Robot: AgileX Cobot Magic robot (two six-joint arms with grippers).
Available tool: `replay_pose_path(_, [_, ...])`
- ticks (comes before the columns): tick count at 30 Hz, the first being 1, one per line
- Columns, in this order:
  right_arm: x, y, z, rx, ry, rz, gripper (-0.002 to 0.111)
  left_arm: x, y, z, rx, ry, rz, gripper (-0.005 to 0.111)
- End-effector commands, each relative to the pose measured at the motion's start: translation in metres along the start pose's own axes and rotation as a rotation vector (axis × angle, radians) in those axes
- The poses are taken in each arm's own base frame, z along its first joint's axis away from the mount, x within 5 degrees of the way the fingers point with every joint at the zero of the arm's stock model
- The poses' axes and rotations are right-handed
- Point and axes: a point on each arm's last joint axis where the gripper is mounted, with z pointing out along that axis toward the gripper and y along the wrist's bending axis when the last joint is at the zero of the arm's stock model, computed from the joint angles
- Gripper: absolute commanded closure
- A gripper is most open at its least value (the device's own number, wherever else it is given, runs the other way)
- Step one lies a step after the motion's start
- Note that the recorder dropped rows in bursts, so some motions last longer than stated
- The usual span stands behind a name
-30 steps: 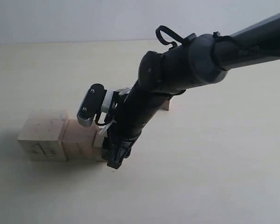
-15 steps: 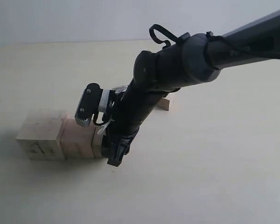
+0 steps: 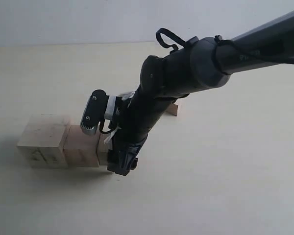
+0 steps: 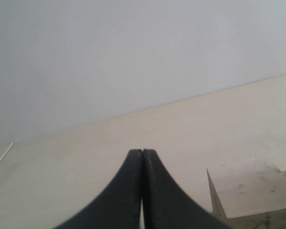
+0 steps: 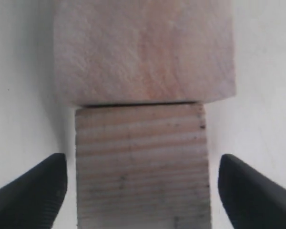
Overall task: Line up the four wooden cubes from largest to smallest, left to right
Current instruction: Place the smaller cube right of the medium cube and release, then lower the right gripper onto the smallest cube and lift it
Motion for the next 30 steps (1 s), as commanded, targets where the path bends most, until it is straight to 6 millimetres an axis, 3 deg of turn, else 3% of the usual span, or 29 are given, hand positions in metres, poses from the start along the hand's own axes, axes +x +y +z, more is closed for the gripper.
replay_pose_path(1, [-0.012, -0.001, -0.026, 0.047, -0.056, 0.015, 0.013, -0.001, 0.000, -0.001, -0.005, -0.010, -0.009, 0.107])
replay_pose_path(6, [-0.025, 0.006, -0.089, 0.114, -0.095, 0.041, 0.008, -0.001, 0.000, -0.001, -0.005, -0.010, -0.009, 0.107])
replay_pose_path(10, [-0.026, 0.007, -0.145, 0.292, -0.100, 0.079, 0.008, -0.001, 0.000, -0.001, -0.005, -0.010, -0.009, 0.107])
replay_pose_path(14, [-0.014, -0.005, -0.191, 0.481, -0.130, 0.234, 0.008, -0.001, 0.000, -0.001, -0.005, -0.010, -0.009, 0.107])
replay_pose_path(17, [0.004, -0.022, -0.205, 0.563, -0.127, 0.411, 0.008, -0.001, 0.000, -0.001, -0.005, -0.010, -0.009, 0.107])
replay_pose_path(20, [0.022, -0.040, -0.199, 0.576, -0.108, 0.613, 0.008, -0.001, 0.000, -0.001, -0.005, -0.010, -0.009, 0.107])
replay_pose_path(22, [0.032, -0.049, -0.184, 0.562, -0.066, 0.691, 0.008, -0.001, 0.000, -0.001, -0.005, -0.010, -0.009, 0.107])
replay_pose_path(30, [0.051, -0.067, -0.109, 0.499, 0.036, 0.689, 0.008, -0.001, 0.000, -0.001, -0.005, -0.010, -0.009, 0.107])
